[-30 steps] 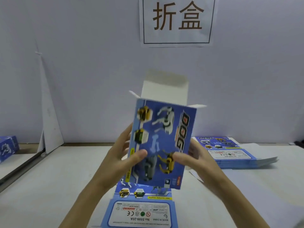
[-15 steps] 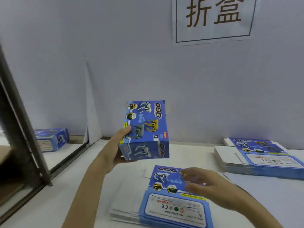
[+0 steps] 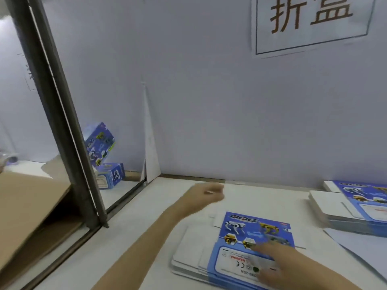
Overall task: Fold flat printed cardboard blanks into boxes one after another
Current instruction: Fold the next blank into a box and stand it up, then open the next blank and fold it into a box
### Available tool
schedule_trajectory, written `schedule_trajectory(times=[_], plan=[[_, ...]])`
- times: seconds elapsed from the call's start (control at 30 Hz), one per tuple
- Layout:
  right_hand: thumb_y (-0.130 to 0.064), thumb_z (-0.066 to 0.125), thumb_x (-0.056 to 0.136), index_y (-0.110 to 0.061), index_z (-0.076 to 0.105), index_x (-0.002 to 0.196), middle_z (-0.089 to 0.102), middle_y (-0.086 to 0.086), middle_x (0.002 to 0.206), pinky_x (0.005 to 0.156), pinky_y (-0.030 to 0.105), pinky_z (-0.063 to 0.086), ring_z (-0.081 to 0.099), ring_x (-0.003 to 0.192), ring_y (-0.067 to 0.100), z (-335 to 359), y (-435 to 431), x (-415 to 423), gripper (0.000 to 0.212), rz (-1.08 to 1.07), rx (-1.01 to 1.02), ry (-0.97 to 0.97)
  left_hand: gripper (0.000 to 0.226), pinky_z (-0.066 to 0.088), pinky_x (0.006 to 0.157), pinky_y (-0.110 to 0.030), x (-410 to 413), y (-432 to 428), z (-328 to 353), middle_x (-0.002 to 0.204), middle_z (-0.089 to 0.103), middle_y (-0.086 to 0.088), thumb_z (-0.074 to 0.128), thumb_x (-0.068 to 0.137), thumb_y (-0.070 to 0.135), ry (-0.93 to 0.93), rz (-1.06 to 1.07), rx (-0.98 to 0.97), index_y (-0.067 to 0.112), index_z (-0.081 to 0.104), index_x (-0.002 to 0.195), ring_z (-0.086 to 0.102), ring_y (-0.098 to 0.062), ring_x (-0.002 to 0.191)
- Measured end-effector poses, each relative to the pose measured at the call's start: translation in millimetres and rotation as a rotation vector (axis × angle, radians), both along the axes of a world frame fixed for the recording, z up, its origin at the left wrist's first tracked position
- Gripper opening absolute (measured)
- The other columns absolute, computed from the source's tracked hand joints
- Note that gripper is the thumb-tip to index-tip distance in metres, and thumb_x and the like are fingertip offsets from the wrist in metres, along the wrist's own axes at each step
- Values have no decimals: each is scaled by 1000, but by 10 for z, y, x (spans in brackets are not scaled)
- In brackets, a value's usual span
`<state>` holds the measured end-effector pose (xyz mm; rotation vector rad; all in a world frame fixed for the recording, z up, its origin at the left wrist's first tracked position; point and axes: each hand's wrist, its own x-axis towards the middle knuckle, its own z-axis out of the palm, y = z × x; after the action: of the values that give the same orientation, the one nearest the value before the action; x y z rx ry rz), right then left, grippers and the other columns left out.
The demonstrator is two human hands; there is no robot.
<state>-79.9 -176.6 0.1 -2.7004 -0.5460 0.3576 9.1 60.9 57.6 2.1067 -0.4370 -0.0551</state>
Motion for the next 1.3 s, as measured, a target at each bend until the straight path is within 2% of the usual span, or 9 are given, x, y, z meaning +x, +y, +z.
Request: schedule_trajectory(times=[0.13, 0.27, 0.43, 0.53, 0.63, 0.83, 0.93, 1.1, 1.3], plan=[[-42, 59, 91, -28, 44, 140, 40, -4, 145, 108, 27, 34, 40, 132, 16, 42, -11, -25, 53, 19, -75, 8, 76, 16, 116, -39, -396, -416, -612, 158, 12, 16, 68, 79, 57, 75, -488, 691, 48, 30, 144, 10, -9, 144], [-55, 69, 77, -41, 35, 143, 26, -14, 150, 109, 35, 32, 28, 138, 15, 88, -81, -56, 75, -3, -111, 85, 78, 4, 119, -40, -447, -405, -699, 159, -4, 19, 62, 79, 65, -75, -451, 724, 58, 18, 143, -7, -5, 145], [-56, 75, 71, -39, 39, 140, 38, -12, 146, 104, 31, 36, 39, 130, 14, 64, -136, -60, 80, -29, -123, 64, 66, 17, 115, -26, -592, -370, -796, 159, 18, 6, 41, 93, 62, -469, -471, 862, 34, 25, 150, 14, -10, 146], [-59, 70, 74, -38, 46, 134, 49, -12, 134, 96, 29, 43, 49, 117, 13, 137, -140, -100, 67, -33, -105, 52, 41, 53, 73, -19, -715, -368, -844, 123, 66, 0, 38, 94, 41, -812, -424, 878, 21, 61, 122, 62, -9, 110], [-75, 55, 76, -34, 54, 130, 57, -18, 128, 94, 24, 44, 52, 112, 6, 349, -202, -162, 67, -86, -5, -137, 26, 42, 40, -14, -739, -356, -731, 87, 70, 13, 61, 81, 36, -1020, -459, 866, 26, 54, 105, 63, 0, 68], [-39, 41, 95, -6, 53, 134, 53, 11, 138, 110, 35, 32, 45, 131, 26, 846, -508, -240, 51, -402, 358, -1278, 22, 44, 42, -12, -522, -189, -82, 71, 70, 0, 33, 103, 29, -1166, -106, 501, 13, 48, 105, 58, -7, 46], [-42, 44, 95, -13, 37, 145, 41, 5, 148, 107, 17, 23, 35, 136, 17, 860, -593, -226, 58, -567, 655, -1042, 35, 39, 43, -7, -521, -257, 111, 63, 61, 5, 22, 104, 40, -1069, 147, 124, 15, 46, 99, 55, -3, 46], [-55, 47, 78, -29, 24, 150, 38, -11, 150, 106, 31, 38, 40, 134, 7, 840, -504, -211, 80, -506, 972, -483, 26, 48, 52, -14, -651, -612, 298, 78, 64, 10, 32, 97, 38, -640, 181, -476, 21, 50, 90, 59, -5, 68], [-46, 61, 71, -47, 49, 112, 64, -27, 105, 66, 15, 54, 61, 102, -5, 890, -449, -236, 43, -390, 1268, -506, 56, 43, 105, -47, -721, -868, 348, 144, 46, 12, 36, 93, 39, -466, 147, -581, 35, 27, 149, 45, -6, 131]])
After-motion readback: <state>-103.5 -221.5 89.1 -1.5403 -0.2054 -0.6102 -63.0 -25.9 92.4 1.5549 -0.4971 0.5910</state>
